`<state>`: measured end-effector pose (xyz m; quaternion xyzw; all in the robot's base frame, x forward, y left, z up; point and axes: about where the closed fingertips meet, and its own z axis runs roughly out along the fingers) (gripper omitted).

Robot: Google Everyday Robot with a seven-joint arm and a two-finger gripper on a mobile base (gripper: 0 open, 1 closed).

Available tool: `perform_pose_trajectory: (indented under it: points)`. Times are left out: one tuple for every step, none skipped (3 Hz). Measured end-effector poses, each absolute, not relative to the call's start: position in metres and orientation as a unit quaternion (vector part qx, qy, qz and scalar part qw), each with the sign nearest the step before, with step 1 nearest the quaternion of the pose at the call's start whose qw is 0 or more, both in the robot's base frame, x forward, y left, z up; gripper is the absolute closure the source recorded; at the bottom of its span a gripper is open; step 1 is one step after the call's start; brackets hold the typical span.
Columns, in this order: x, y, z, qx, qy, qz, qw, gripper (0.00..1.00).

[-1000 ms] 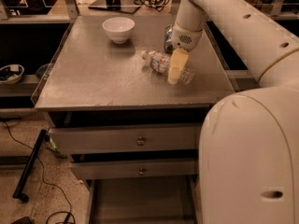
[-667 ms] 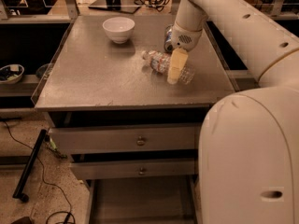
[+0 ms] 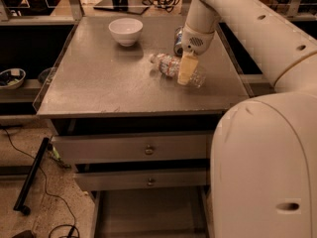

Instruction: Place water bottle into bottom drawer

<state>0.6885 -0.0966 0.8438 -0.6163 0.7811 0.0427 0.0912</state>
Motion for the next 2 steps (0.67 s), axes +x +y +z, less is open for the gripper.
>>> perform_pose_trajectory:
  points:
    - [0.6885, -0.0965, 0.8437, -0.616, 0.781, 0.043, 0.091, 0.63]
    - [0.6885, -0.0965, 0.8437, -0.616, 0.781, 0.043, 0.091, 0.86]
